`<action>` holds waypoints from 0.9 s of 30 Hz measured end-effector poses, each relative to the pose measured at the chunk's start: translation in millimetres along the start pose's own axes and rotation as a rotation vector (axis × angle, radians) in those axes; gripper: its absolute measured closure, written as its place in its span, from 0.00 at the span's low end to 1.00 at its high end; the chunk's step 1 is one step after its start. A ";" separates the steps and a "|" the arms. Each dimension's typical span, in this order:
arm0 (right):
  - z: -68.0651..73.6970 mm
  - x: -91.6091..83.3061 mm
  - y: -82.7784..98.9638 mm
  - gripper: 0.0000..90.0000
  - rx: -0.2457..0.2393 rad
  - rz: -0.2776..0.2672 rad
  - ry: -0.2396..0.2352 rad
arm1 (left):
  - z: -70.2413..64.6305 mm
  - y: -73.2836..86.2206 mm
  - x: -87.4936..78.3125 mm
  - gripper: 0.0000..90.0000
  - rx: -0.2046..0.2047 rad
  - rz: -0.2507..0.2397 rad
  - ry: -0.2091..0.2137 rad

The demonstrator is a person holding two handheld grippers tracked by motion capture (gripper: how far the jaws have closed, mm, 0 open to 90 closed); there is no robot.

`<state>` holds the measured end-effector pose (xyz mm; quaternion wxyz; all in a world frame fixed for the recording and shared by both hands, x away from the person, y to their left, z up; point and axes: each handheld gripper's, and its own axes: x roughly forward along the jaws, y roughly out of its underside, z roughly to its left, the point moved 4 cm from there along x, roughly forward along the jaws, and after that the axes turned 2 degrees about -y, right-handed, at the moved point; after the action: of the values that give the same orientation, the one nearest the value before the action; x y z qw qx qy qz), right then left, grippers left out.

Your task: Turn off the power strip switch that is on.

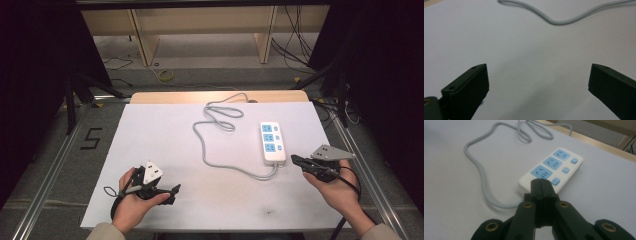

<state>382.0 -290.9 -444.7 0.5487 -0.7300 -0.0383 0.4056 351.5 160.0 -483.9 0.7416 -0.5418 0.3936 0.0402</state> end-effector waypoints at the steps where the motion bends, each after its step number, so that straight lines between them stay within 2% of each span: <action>1: -0.8 1.1 -0.8 1.00 0.001 0.001 0.004 | 0.0 0.0 0.0 0.03 0.000 0.000 0.000; 16: -7.9 15.9 -10.7 1.00 0.007 0.013 0.027 | 0.0 -0.4 -0.2 0.03 0.000 -0.005 0.002; 27: -12.4 26.7 -16.0 1.00 0.014 0.031 0.024 | -0.3 -0.2 0.2 0.03 -0.001 -0.004 0.003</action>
<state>413.9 -280.8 -445.2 0.5477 -0.7315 -0.0176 0.4057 351.6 159.7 -483.9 0.7410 -0.5427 0.3936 0.0383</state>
